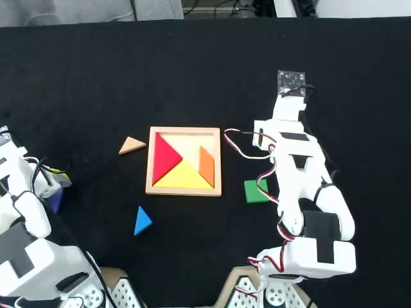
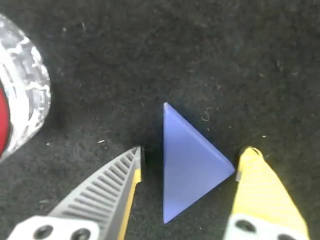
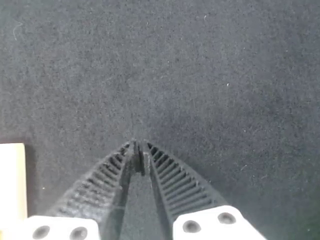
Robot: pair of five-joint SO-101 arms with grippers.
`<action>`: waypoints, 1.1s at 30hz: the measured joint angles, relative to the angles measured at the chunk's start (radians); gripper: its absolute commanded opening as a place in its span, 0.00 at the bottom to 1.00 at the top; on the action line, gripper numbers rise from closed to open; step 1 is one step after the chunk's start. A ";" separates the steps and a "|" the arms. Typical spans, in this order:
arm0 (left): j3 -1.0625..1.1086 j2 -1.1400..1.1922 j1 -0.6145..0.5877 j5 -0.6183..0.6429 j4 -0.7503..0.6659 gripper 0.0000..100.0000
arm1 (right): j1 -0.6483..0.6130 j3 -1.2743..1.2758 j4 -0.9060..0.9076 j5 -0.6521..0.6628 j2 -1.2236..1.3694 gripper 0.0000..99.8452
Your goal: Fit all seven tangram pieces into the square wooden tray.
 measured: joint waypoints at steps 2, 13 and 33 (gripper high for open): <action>-0.002 0.002 0.018 0.000 0.000 0.25 | 0.000 0.000 0.000 0.000 0.000 0.01; -0.003 0.000 0.051 0.000 -0.008 0.20 | 0.000 0.000 0.000 0.000 0.000 0.01; -0.029 0.012 0.055 -0.084 0.003 0.31 | 0.000 0.000 0.000 0.000 0.000 0.01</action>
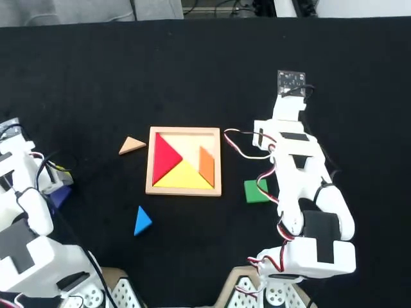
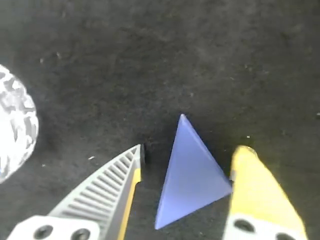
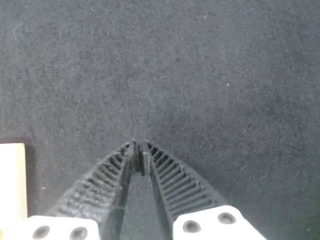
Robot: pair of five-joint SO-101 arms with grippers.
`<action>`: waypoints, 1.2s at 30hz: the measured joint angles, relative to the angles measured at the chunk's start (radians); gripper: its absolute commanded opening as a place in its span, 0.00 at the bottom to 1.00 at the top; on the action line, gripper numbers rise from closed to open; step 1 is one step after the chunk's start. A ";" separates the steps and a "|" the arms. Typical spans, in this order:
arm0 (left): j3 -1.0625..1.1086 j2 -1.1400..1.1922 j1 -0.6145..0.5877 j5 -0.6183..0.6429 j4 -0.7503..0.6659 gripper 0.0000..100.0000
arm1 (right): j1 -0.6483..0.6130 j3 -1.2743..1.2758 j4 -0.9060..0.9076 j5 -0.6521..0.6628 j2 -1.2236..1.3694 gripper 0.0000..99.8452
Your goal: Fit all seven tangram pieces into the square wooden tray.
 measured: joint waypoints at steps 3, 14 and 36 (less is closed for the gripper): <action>0.000 0.000 0.000 -0.049 -0.002 0.31 | 0.000 0.000 0.000 0.000 0.000 0.01; 0.008 0.000 0.000 -0.104 -0.011 0.31 | -0.015 0.000 -0.003 0.038 0.000 0.01; 0.011 -0.009 0.029 -0.161 0.054 0.24 | -0.018 0.000 -0.003 0.057 0.000 0.01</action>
